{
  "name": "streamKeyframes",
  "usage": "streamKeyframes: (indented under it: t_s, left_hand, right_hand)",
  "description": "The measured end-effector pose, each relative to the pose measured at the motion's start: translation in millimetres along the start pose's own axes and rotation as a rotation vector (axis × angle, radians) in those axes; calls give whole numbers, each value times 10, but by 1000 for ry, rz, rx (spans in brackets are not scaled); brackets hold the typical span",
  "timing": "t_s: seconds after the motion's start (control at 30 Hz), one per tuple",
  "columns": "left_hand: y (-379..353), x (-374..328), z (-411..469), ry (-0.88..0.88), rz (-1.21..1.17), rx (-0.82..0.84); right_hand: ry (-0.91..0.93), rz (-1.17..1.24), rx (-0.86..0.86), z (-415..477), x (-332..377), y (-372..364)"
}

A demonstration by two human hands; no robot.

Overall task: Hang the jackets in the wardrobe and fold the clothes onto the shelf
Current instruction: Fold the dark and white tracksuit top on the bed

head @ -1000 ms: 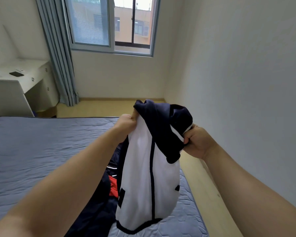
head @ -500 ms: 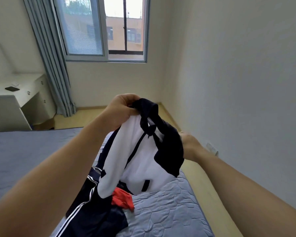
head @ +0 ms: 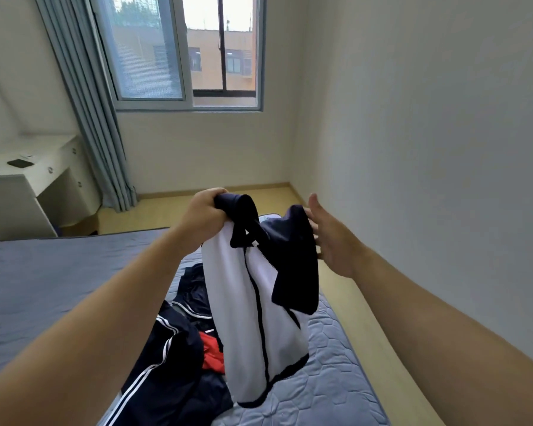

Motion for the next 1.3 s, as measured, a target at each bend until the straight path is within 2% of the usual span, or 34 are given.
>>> streamKeyframes:
  t_s: [0.07, 0.17, 0.23, 0.27, 0.33, 0.4, 0.43, 0.47, 0.53, 0.6, 0.77, 0.9, 0.93, 1.03, 1.13, 1.2, 1.3]
  left_hand:
    - [-49, -32, 1, 20, -7, 23]
    - [-39, -41, 65, 77, 14, 3]
    - [0, -21, 105, 124, 21, -6]
    - [19, -11, 117, 135, 25, -10]
    - [44, -5, 126, 134, 45, -33]
    - [55, -15, 137, 120, 46, -50]
    - [57, -28, 139, 112, 44, -55]
    - [59, -39, 142, 103, 40, -54]
    - [54, -64, 145, 77, 47, -48]
    - [44, -112, 118, 20, 89, -48]
    - [16, -148, 52, -67, 187, 0]
    - [148, -75, 22, 1, 28, -151]
    - [184, -54, 14, 15, 1, -174]
    - [270, 13, 0, 10, -12, -233]
    - [262, 64, -38, -19, 17, -258]
    - [254, 87, -47, -14, 15, -235]
    - [340, 174, -21, 42, 60, -132]
  right_hand:
    - [55, 49, 19, 39, -55, -10]
    - [138, 276, -152, 27, -121, 38]
    - [108, 435, -91, 11, -234, 92]
    - [54, 412, -1, -39, -294, 84]
    - [-129, 110, 271, -163, -434, 37]
    - [-287, -420, 567, -233, -620, 3]
    - [-304, -692, 667, -230, -660, -12]
    - [-282, -896, 673, -186, -680, -30]
    - [-216, -1020, 438, -69, -595, -62]
    - [-125, -935, 227, 28, -526, -118]
    - [-93, -849, 218, 119, -653, -443]
    - [-224, -968, 441, 99, -919, -715]
    - [-216, -932, 410, 110, -960, -774]
    - [-29, -770, 105, 195, -937, -870]
    - [27, -821, 12, 244, -832, -908]
    - [-50, -694, -53, 264, -835, -839]
    - [-187, -270, -236, 300, -873, -592]
Point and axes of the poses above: each hand's wrist, its own z-axis towards the middle knuckle, its own y-axis out of the back of the hand, x = y × z, the point moved 4 cm from there along z, towards the middle knuckle, and after that the axes turned 7 degrees about y, right-handed, at the moved point
